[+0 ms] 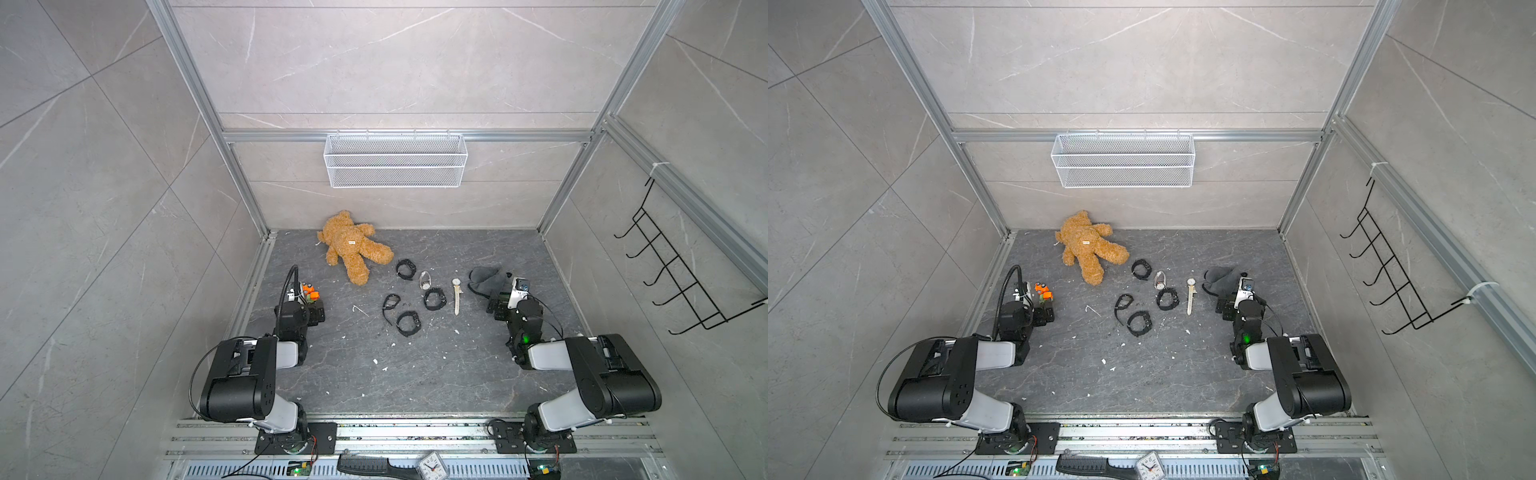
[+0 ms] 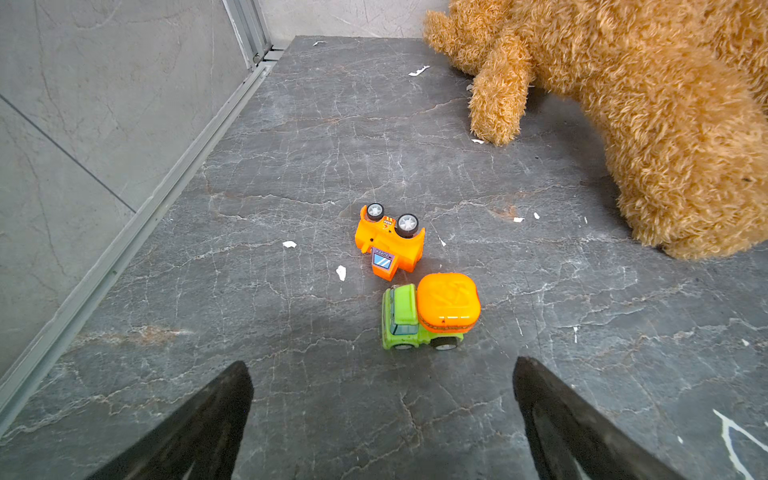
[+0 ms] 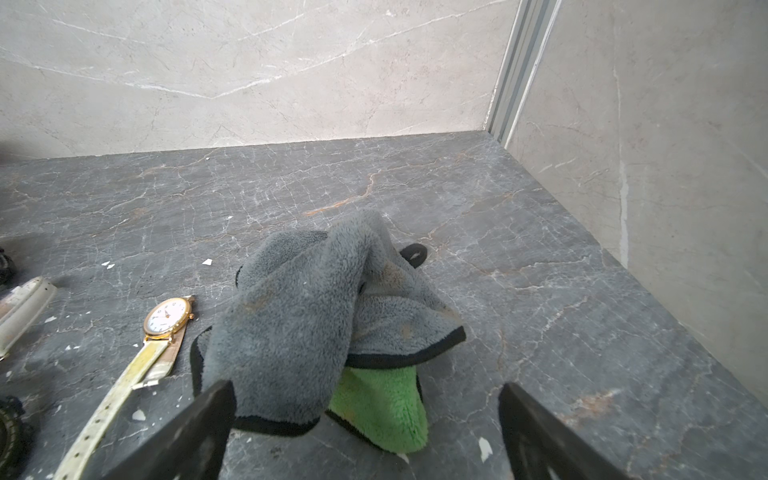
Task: Wipe the watch dial
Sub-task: Reset both arms
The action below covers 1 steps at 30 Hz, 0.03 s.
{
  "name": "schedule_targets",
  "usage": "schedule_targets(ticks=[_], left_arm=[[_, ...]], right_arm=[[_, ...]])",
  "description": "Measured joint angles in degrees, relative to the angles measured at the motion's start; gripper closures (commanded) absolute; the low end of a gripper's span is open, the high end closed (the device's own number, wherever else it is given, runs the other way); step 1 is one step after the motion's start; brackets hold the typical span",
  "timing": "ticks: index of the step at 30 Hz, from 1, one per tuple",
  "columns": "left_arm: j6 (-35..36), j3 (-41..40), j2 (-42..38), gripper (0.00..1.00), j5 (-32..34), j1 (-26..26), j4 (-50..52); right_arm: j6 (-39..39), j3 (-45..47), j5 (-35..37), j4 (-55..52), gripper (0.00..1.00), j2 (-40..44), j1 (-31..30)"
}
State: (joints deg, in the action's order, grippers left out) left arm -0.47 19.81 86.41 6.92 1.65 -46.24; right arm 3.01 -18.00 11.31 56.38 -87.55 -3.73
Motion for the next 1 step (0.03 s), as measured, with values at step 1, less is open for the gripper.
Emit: schedule_targets(ticks=[1], left_arm=[[0.02,0.0,0.0,0.0,0.0,0.0,0.0]], right_arm=[[0.0,0.0,-0.04,0.0,0.0,0.0,0.0]])
